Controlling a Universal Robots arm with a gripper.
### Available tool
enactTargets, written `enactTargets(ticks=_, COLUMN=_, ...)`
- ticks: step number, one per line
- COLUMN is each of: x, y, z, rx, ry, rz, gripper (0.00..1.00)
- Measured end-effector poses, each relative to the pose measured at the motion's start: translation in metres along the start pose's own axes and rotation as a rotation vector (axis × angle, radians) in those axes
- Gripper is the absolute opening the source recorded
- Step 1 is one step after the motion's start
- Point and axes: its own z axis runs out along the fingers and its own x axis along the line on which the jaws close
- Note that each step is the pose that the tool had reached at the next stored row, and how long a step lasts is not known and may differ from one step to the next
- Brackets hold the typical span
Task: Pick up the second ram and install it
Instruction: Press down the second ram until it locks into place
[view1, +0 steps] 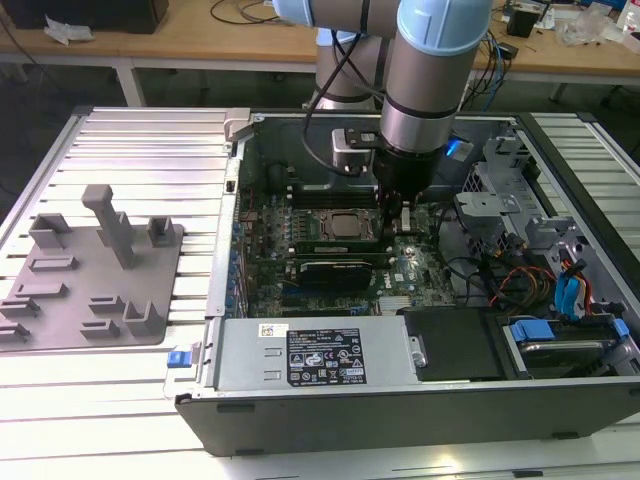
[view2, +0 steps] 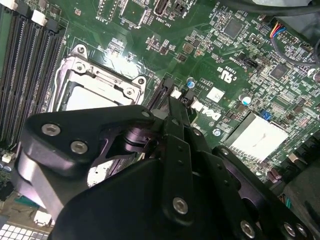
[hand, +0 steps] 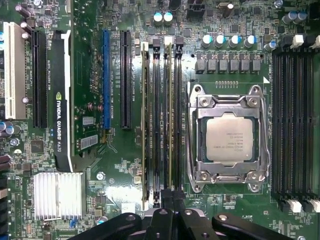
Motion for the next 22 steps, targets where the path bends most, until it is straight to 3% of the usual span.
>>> enactTargets(ticks=2, x=0.0, y=0.0, z=-0.004, rx=0.0, ry=0.0001, rz=0.0, gripper=0.08)
enactTargets(ticks=4, x=0.0001, y=-0.0001, z=-0.0143, rx=-0.0001, ry=0.0008, rz=0.0, gripper=0.08)
enactTargets(ticks=8, x=0.0002, y=0.0013, z=-0.0144, rx=-0.0002, ry=0.0003, rz=0.0, gripper=0.08)
enactTargets(ticks=9, x=0.0001, y=0.0104, z=-0.0144, rx=-0.0002, ry=0.0004, rz=0.0, gripper=0.08)
enactTargets(ticks=11, x=-0.0001, y=0.0182, z=-0.0145, rx=-0.0001, ry=0.0004, rz=0.0, gripper=0.08)
enactTargets(ticks=13, x=-0.001, y=0.0412, z=-0.0146, rx=0.0001, ry=0.0003, rz=0.0, gripper=0.08)
enactTargets(ticks=17, x=-0.0017, y=0.0744, z=-0.0148, rx=0.0001, ry=0.0003, rz=0.0, gripper=0.08)
enactTargets(ticks=18, x=-0.0018, y=0.0786, z=-0.0147, rx=0.0002, ry=0.0001, rz=0.0, gripper=0.08)
enactTargets(ticks=22, x=-0.0017, y=0.0796, z=-0.0146, rx=0.0003, ry=0.0002, rz=0.0, gripper=0.08)
